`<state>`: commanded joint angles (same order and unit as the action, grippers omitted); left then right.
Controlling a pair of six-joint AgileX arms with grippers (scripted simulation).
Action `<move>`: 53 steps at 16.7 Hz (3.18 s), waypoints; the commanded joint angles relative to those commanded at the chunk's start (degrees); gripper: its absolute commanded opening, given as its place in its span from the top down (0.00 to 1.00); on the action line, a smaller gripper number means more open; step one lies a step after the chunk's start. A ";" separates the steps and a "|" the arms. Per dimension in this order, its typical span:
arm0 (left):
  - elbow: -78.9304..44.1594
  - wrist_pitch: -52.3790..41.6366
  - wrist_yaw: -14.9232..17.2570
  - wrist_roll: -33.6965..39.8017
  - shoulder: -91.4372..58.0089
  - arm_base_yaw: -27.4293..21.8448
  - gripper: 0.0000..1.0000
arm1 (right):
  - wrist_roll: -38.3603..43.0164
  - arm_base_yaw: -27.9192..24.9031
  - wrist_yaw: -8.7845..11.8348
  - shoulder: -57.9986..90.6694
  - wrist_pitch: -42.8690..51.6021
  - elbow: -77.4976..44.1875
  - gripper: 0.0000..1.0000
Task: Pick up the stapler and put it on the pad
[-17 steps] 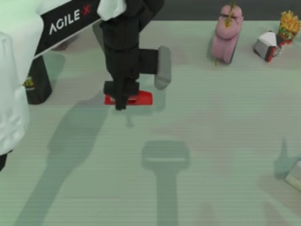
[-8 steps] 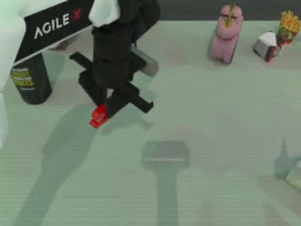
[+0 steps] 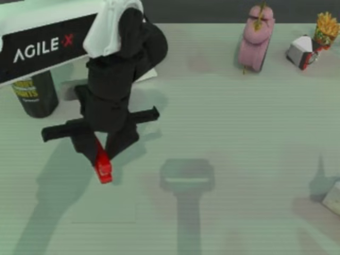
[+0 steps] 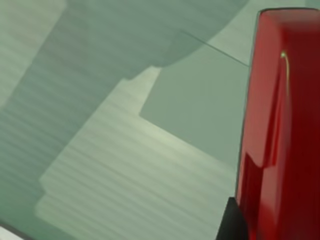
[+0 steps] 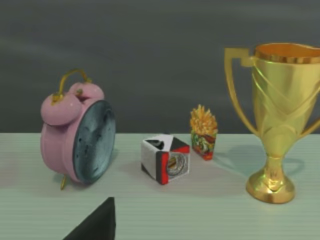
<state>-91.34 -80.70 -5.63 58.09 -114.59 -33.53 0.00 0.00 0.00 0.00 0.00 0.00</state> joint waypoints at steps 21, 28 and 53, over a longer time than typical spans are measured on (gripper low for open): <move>17.44 15.05 5.79 62.86 15.86 0.79 1.00 | 0.00 0.00 0.00 0.00 0.00 0.00 0.00; 29.09 33.06 5.80 62.15 10.52 1.68 1.00 | 0.00 0.00 0.00 0.00 0.00 0.00 0.00; 32.37 36.98 5.91 61.94 9.04 1.96 0.00 | 0.00 0.00 0.00 0.00 0.00 0.00 0.00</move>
<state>-58.96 -43.72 0.28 120.03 -105.55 -31.57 0.00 0.00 0.00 0.00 0.00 0.00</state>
